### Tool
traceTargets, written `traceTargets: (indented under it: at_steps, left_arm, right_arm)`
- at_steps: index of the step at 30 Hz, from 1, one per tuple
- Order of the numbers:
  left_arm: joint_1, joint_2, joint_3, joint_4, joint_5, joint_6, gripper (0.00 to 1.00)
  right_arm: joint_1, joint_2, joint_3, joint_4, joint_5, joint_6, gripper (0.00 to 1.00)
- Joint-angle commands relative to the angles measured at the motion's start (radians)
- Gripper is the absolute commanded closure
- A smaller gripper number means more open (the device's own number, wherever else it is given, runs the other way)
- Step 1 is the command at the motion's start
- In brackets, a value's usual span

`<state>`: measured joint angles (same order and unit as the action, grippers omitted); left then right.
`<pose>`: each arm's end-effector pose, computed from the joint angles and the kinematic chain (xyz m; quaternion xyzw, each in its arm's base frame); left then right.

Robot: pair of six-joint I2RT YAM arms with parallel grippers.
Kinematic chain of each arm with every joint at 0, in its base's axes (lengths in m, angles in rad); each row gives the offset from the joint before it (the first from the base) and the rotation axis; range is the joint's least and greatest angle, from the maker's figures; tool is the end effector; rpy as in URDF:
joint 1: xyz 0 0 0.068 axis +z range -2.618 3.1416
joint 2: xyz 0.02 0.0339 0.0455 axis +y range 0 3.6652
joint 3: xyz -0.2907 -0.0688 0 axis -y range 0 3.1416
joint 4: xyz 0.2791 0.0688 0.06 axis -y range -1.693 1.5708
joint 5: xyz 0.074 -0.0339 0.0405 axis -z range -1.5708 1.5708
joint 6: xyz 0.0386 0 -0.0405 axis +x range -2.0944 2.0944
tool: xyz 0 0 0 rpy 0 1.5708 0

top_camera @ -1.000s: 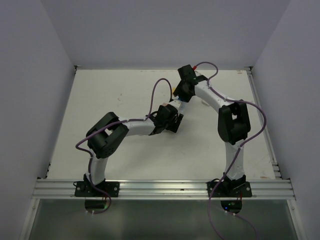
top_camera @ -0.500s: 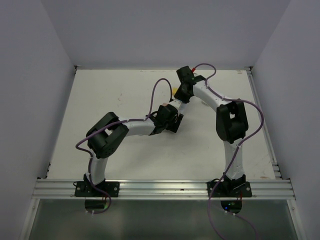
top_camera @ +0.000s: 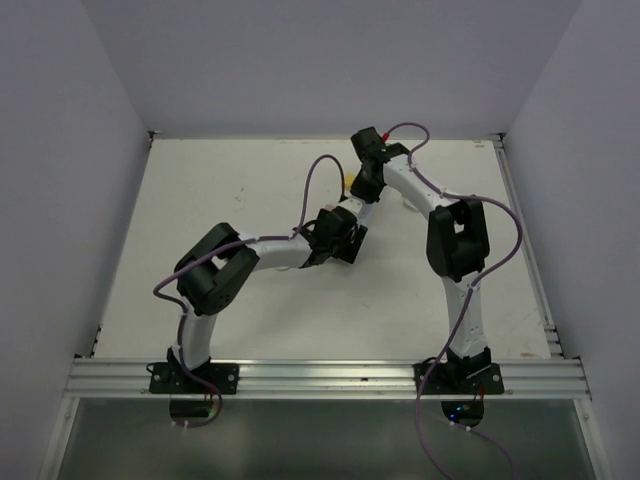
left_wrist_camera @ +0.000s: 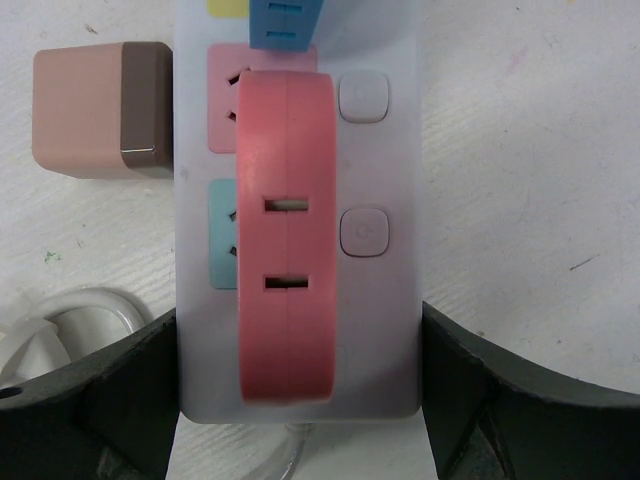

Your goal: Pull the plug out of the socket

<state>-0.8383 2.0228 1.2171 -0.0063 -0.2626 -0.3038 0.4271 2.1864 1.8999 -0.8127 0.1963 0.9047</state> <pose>0.3151 -0.3354 0.1345 0.1964 0.9010 -0.0961 0.3746 0.4795 0.2099 0.2299 0.2511 0.9348 0.0687 0.2417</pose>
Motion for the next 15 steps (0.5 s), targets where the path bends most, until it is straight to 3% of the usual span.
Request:
traceTargets:
  at_steps: [1, 15]
  left_arm:
    - [-0.019, 0.152, -0.061, -0.296, 0.063, 0.041, 1.0]
    - [-0.054, 0.215, -0.004, -0.337, 0.085, 0.066, 1.0]
  right_arm:
    - [0.013, 0.007, 0.112, -0.028, -0.026, 0.016, 1.0]
    - [0.009, 0.068, 0.31, -0.2, 0.003, 0.068, 1.0]
